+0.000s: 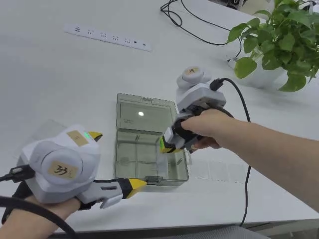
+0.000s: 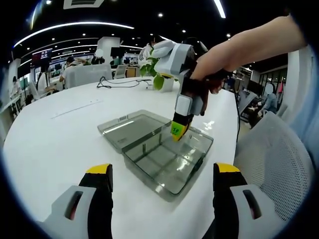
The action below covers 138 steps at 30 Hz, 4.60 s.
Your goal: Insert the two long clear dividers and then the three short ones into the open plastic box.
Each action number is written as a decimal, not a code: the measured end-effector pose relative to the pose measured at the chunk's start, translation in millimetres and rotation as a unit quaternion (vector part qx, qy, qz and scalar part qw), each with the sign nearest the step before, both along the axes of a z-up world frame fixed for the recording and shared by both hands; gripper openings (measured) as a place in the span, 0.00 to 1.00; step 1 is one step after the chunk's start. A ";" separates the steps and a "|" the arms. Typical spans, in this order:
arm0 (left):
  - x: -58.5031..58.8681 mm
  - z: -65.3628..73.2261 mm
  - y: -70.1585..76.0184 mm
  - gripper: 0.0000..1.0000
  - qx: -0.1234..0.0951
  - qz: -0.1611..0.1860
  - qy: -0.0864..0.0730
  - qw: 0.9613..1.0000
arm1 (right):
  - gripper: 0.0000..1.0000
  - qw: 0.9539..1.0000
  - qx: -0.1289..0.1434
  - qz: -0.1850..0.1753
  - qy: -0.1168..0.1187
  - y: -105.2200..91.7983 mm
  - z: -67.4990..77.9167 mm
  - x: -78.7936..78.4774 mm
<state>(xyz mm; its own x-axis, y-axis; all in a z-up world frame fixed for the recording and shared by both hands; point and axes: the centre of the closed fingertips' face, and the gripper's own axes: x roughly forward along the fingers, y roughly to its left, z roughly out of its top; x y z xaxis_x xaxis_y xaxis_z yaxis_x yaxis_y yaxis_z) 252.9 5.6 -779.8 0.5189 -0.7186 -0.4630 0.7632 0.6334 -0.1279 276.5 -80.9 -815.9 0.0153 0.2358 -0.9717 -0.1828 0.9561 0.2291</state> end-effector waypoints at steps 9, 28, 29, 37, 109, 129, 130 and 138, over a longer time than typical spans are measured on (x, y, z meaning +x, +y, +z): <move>-0.3 -1.6 0.7 0.84 0.004 0.000 0.002 1.000 | 0.05 1.000 0.021 0.012 -0.003 0.4 -1.6 5.0; -2.1 -4.5 0.5 0.84 0.011 -0.003 0.006 1.000 | 0.63 0.989 0.110 0.010 -0.103 15.9 14.3 22.6; -2.0 -4.6 0.6 0.84 0.011 -0.002 0.006 1.000 | 0.67 0.988 0.113 0.011 -0.106 16.6 15.1 22.5; -2.4 -4.9 0.5 0.84 0.012 -0.002 0.008 1.000 | 0.87 0.981 0.135 0.018 -0.141 20.7 20.5 26.2; 33.3 -59.6 176.1 0.52 0.258 0.152 0.182 0.937 | 1.00 0.872 0.185 0.122 -0.437 -67.2 55.8 -9.9; 31.1 -65.2 168.5 0.33 0.273 0.116 0.216 0.930 | 0.97 0.875 0.190 0.114 -0.431 -63.1 52.9 -17.1; 31.3 -65.3 168.7 0.33 0.273 0.116 0.217 0.930 | 0.96 0.875 0.188 0.115 -0.432 -62.7 52.8 -17.0; 31.1 -64.2 169.8 0.31 0.275 0.112 0.226 0.928 | 0.95 0.875 0.192 0.118 -0.429 -59.7 54.0 -17.8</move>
